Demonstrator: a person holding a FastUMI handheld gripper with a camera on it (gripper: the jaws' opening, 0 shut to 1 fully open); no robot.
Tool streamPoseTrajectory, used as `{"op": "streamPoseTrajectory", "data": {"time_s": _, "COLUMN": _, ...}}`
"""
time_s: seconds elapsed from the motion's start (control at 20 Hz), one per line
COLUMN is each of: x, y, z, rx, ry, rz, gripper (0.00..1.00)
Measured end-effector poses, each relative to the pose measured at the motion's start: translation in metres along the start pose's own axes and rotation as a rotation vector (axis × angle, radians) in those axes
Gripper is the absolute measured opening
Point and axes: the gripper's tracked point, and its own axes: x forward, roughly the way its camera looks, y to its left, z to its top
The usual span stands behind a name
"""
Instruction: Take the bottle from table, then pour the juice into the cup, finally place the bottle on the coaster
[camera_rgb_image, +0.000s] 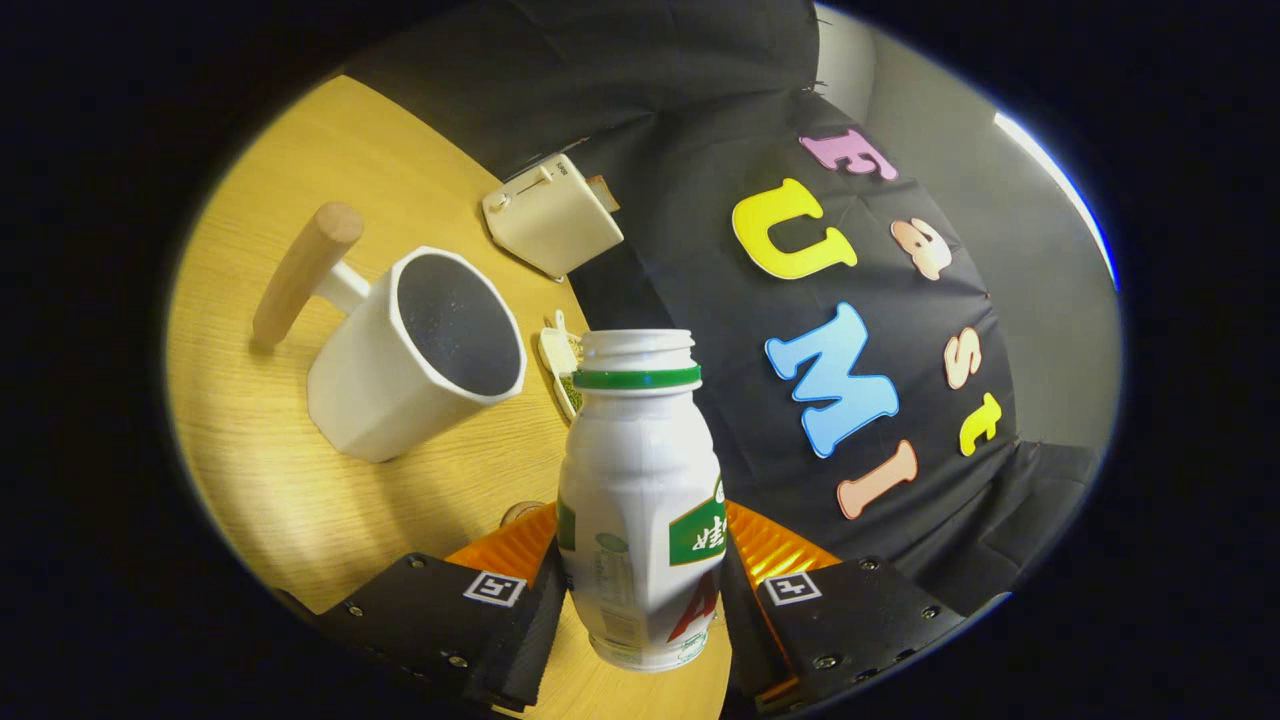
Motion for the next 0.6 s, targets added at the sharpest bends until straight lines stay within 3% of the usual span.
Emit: {"op": "streamPoseTrajectory", "data": {"time_s": 0.6, "x": 0.0040, "y": 0.0020, "z": 0.0043, "rx": -0.143, "ry": 0.009, "rz": -0.013, "gripper": 0.71}}
